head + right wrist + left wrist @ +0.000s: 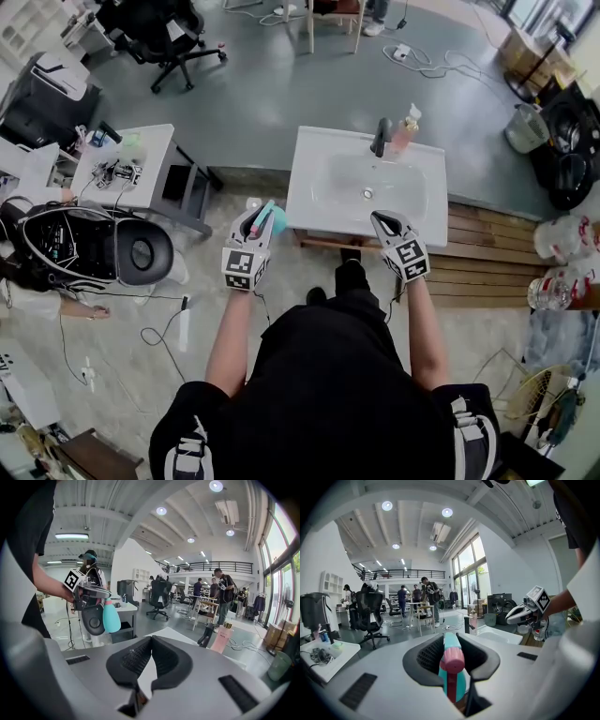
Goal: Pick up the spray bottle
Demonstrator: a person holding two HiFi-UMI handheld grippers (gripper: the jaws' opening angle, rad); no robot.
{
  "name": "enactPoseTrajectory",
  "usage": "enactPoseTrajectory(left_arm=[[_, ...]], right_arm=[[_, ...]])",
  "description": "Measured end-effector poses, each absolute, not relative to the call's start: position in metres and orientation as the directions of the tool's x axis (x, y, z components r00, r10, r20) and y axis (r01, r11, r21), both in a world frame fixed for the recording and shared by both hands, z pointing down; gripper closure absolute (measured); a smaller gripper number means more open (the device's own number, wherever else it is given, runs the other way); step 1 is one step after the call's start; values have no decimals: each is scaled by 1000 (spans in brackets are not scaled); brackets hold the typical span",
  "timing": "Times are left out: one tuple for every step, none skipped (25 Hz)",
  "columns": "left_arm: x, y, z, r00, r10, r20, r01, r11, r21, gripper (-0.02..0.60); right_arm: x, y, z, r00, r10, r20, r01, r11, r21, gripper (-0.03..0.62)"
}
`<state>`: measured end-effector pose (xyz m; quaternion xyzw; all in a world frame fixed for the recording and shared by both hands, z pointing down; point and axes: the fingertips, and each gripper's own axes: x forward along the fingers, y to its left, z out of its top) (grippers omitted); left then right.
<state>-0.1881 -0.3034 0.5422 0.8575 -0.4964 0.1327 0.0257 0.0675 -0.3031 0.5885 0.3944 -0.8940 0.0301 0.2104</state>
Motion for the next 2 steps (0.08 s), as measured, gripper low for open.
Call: enactPoseTrajectory(left_arm=[[-189, -304, 543, 471, -844, 256, -858, -506, -88, 483], [-190, -305, 544, 470, -844, 260, -858, -505, -89, 483]], right_arm=[[67, -304, 588, -601, -693, 399, -718, 687, 112, 577], [66, -305, 587, -601, -693, 398, -718, 687, 112, 577]])
